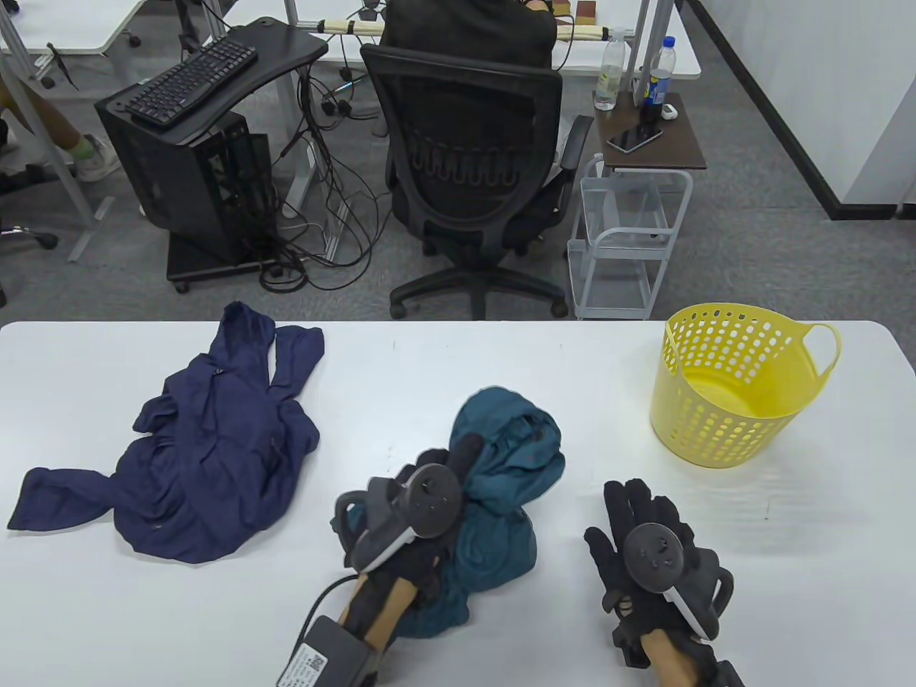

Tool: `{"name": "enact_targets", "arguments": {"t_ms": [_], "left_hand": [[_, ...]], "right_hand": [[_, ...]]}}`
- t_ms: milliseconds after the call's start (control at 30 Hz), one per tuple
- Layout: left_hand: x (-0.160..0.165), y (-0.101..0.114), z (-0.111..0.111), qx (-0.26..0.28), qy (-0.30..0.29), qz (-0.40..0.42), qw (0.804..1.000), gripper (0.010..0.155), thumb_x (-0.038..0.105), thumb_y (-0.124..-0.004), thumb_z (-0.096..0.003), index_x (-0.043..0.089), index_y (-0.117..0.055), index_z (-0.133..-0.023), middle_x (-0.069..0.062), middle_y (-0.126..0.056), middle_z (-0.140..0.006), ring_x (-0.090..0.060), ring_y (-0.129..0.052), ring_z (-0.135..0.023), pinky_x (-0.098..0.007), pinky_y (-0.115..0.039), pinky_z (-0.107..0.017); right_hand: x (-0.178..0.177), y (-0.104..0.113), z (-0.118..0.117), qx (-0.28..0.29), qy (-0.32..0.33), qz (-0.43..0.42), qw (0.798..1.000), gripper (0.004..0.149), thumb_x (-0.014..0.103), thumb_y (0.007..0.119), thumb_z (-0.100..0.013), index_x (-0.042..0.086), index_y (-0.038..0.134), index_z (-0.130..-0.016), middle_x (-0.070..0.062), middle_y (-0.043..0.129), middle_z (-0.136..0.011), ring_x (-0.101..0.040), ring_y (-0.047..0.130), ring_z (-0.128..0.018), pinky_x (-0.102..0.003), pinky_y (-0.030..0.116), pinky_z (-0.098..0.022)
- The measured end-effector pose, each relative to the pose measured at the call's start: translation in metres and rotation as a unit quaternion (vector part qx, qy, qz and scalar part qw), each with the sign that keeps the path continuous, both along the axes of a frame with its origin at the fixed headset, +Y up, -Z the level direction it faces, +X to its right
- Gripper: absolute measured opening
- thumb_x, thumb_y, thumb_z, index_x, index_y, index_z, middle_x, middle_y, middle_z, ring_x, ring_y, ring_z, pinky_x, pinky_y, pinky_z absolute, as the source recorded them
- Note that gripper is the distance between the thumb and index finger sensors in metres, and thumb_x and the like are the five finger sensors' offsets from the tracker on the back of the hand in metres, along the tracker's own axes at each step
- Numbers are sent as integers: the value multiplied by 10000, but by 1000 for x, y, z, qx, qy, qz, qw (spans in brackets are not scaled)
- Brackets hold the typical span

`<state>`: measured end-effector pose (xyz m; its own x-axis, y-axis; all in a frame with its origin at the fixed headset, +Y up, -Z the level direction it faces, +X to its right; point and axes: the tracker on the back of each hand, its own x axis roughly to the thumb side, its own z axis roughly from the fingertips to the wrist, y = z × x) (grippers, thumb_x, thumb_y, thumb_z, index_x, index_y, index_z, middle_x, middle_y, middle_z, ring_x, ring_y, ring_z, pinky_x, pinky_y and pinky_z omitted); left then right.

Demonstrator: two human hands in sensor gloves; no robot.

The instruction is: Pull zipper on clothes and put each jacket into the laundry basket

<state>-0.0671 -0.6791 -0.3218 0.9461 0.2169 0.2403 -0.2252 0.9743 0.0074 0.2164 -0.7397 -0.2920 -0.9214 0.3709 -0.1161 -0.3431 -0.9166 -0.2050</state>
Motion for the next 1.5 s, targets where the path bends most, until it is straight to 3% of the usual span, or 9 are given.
{"name": "enact_targets", "arguments": {"t_ms": [100, 167, 267, 467, 767, 1000, 1167, 1333, 1500], "left_hand": [[22, -54, 6, -62, -20, -47, 997, 662, 572, -748, -412, 490, -521, -1028, 49, -801, -1015, -239, -969, -697, -424, -840, -448], [29, -70, 12, -71, -29, -88, 993, 696, 634, -701, -405, 511, -447, -1042, 75, -730, -1072, -250, -899, -807, -443, -798, -521], [28, -60, 14, -67, -38, -87, 993, 772, 703, -696, -367, 507, -397, -1052, 70, -676, -1111, -282, -842, -890, -479, -772, -569], [-21, -29, 17, -96, -47, 75, 991, 823, 760, -680, -343, 511, -371, -1064, 49, -589, -1163, -344, -710, -997, -566, -683, -647], [-125, -33, 12, -40, 127, 97, 986, 699, 654, -685, -393, 412, -576, -1039, 22, -745, -1079, -368, -785, -933, -590, -694, -616], [-108, -27, 18, -35, 96, 112, 988, 675, 645, -688, -394, 394, -640, -1018, 28, -809, -1039, -369, -807, -917, -592, -697, -612], [-65, -24, 29, -36, 50, 91, 994, 689, 671, -681, -389, 412, -623, -1024, 47, -809, -1043, -356, -816, -916, -572, -710, -614], [-21, -26, 44, -60, -16, 83, 995, 781, 729, -679, -366, 465, -455, -1067, 66, -672, -1129, -347, -742, -980, -570, -680, -651], [-5, -24, 51, -69, -34, 82, 994, 1080, 811, -758, -268, 362, -221, -1090, -27, -475, -1208, -344, -679, -1036, -582, -652, -684]], "right_hand": [[4, 0, 0, 3, 2, -16, 1000, 678, 602, 662, -473, 360, 482, -1081, -12, 510, -1193, -465, 546, -1031, -679, 480, -690], [3, -1, -1, 1, 6, -20, 1000, 679, 603, 664, -473, 357, 487, -1080, -13, 515, -1192, -465, 545, -1031, -681, 479, -690], [1, -2, -2, -3, 12, -16, 1000, 682, 608, 664, -470, 359, 487, -1080, -7, 516, -1192, -463, 542, -1034, -682, 476, -692], [0, -2, -2, 12, 30, -48, 998, 671, 600, 669, -473, 352, 511, -1075, 2, 540, -1186, -454, 545, -1038, -689, 466, -694], [-3, -17, -21, -89, 55, -81, 991, 823, 609, 800, -430, 316, 415, -1097, -22, 427, -1212, -476, 448, -1061, -712, 421, -697], [-17, -24, -46, -170, 83, -104, 976, 1051, 542, 964, -363, 172, 311, -1099, -109, 465, -1198, -445, 236, -1093, -745, 305, -692], [-20, -25, -43, -100, 27, -120, 987, 789, 439, 1006, -350, 189, 654, -1011, 100, 962, -821, -303, 759, -979, -726, 457, -669], [-30, -18, -29, -86, 93, -204, 971, 394, 405, 887, -453, 396, 847, -846, 98, 901, -786, -322, 762, -899, -738, 477, -656], [-44, 11, -5, 18, 183, -263, 947, 359, 397, 854, -471, 422, 823, -828, 96, 849, -805, -329, 715, -929, -714, 490, -671]]}}
